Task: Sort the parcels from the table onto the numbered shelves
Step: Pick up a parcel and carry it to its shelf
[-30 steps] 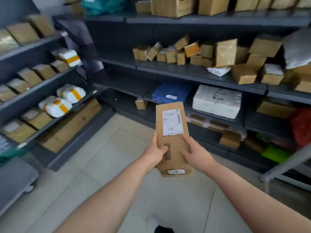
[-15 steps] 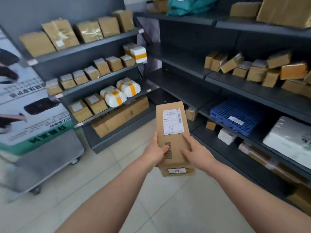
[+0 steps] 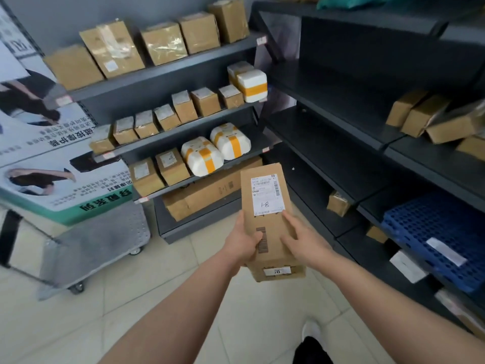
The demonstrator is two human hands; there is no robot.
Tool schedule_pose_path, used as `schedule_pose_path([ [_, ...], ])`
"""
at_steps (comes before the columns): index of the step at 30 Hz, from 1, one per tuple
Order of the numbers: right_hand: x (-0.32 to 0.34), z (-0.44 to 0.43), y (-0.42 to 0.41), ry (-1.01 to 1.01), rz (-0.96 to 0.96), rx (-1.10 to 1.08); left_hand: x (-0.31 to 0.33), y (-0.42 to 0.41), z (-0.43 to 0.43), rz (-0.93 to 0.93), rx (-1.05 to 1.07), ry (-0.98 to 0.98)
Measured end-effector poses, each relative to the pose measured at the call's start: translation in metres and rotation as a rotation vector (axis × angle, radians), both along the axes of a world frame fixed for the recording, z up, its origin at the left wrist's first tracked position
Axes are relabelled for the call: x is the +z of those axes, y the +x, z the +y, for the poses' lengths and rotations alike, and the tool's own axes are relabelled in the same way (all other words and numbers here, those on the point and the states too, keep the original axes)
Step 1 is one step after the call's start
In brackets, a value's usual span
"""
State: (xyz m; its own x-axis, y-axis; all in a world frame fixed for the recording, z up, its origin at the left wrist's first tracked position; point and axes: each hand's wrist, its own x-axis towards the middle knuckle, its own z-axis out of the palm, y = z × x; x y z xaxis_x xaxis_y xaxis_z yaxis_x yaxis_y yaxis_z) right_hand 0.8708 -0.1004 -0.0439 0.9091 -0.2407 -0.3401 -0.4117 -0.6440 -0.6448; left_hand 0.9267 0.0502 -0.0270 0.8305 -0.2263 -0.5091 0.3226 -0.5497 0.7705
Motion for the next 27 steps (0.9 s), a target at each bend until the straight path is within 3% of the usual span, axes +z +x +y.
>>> schedule_pose_path([
  [7,0.003,-0.090,0.099,0.028,0.046,0.008,0.001,0.092,-0.091,0.067,0.045,0.009],
  [16,-0.009,-0.141,0.210,0.110,0.074,0.008,-0.009,0.202,-0.143,0.107,0.052,0.034],
  [27,-0.057,-0.183,0.369,0.199,0.173,-0.090,-0.073,0.369,-0.184,0.139,0.001,-0.039],
])
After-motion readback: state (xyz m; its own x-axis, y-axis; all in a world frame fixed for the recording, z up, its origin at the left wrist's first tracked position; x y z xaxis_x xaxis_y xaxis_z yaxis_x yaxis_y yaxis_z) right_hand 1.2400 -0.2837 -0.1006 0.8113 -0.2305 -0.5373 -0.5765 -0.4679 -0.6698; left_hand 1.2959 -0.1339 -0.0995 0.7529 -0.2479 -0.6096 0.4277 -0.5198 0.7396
